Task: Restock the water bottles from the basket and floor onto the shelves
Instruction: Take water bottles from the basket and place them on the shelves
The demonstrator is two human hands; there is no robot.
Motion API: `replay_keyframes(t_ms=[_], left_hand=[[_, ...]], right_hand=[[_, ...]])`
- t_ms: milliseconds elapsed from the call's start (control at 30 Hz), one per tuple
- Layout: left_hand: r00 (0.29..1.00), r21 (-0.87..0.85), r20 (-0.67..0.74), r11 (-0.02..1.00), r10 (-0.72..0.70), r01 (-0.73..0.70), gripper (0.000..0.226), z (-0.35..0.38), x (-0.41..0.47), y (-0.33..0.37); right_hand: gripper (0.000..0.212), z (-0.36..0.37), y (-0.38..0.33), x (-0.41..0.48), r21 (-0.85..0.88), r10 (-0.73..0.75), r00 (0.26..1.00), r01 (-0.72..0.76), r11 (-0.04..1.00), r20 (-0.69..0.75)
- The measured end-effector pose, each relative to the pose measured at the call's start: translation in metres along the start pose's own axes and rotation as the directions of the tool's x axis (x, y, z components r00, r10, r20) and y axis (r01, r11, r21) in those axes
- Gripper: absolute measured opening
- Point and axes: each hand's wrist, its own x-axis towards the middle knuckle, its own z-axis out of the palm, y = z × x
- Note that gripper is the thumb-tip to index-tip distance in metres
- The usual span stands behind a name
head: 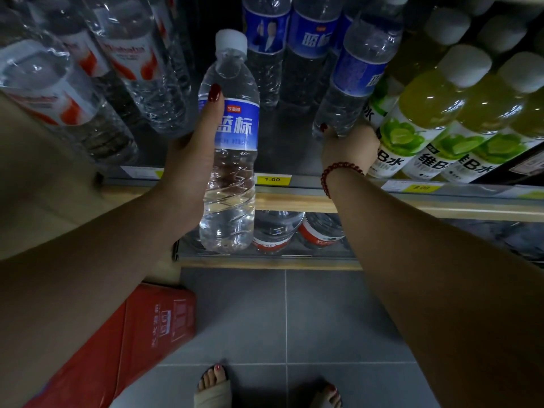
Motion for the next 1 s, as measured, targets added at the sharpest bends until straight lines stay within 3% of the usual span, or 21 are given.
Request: replay_keyframes(t_ms=[267,467,567,633,700,833,900,1000], left_hand=[[0.999,0.007,-0.03,1.0,-0.027,0.027,0.109,-0.001,0.0,0.008],[0.992,-0.072,0.055,0.99,-0.117,0.121,0.111,0.012,0.001,0.033],[0.998,-0.07,0.038,0.997,-0.039,0.042,0.079,0.028,0.007,0.045],[1.0,-0.071,0.005,0.997,0.022,-0.021,0.069,0.039,0.012,0.05],[0.997,-0.069,0.019,0.995,0.068,-0.067,0.071,0.048,0.021,0.052],[0.987,-0.055,0.045,0.987,0.156,-0.153,0.108,0.064,0.032,0.056],[0.971,-0.056,0.026,0.97,0.237,-0.235,0.105,0.073,0.033,0.055],[0.937,-0.034,-0.007,0.937,0.349,-0.349,0.081,0.084,0.038,0.051]], right_hand=[[0.033,-0.007,0.015,-0.008,0.084,-0.136,0.99,0.137,0.987,-0.022],[0.018,-0.042,0.039,-0.037,0.227,-0.215,0.976,0.201,0.953,0.037],[0.024,-0.048,0.049,-0.038,0.229,-0.234,0.97,0.215,0.95,0.063],[0.029,-0.049,0.057,-0.036,0.171,-0.288,0.956,0.274,0.947,0.064],[0.031,-0.048,0.064,-0.036,0.094,-0.358,0.932,0.352,0.931,0.054],[0.019,-0.041,0.072,-0.039,0.018,-0.395,0.918,0.395,0.919,0.025],[0.017,-0.037,0.072,-0.039,0.02,-0.391,0.92,0.391,0.92,-0.011],[0.014,-0.033,0.074,-0.037,0.027,-0.38,0.924,0.381,0.924,-0.044]])
